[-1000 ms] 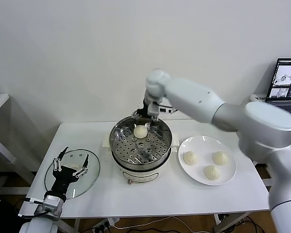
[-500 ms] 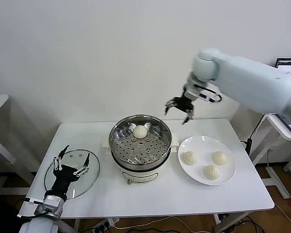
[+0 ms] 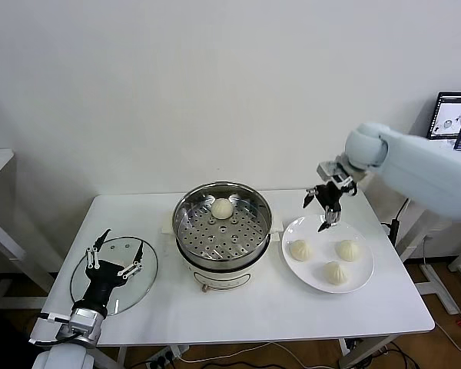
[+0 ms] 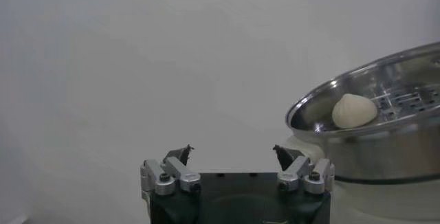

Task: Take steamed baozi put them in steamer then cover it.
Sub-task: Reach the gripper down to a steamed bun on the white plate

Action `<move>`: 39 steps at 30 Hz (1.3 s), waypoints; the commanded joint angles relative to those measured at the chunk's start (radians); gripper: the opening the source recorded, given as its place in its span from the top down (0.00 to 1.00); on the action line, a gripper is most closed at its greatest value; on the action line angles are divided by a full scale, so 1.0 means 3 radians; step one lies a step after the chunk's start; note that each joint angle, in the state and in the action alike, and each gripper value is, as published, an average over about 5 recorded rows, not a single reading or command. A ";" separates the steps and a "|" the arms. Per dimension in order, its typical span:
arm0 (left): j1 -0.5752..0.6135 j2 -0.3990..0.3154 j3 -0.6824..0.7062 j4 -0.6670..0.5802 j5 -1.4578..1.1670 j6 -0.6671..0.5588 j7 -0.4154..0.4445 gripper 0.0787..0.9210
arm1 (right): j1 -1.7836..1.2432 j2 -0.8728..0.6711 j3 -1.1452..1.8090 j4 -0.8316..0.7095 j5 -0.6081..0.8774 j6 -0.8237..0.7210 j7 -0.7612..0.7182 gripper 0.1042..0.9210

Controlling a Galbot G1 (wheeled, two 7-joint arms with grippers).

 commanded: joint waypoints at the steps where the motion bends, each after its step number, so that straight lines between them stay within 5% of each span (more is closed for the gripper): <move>1: -0.0002 -0.0004 0.0006 0.0004 0.0001 -0.0002 0.0000 0.12 | -0.0417 -0.0011 0.0198 -0.0134 -0.0064 -0.0290 0.0177 0.12; 33: -0.0016 -0.0022 -0.0002 0.0053 0.0011 -0.0020 -0.0002 0.12 | -0.0844 0.0414 0.0478 -0.0591 -0.0480 -0.0174 0.0373 0.12; 39: -0.0016 -0.0011 -0.0009 0.0055 0.0010 -0.0026 0.0000 0.12 | -0.0847 0.0440 0.0483 -0.0606 -0.0511 -0.0168 0.0364 0.22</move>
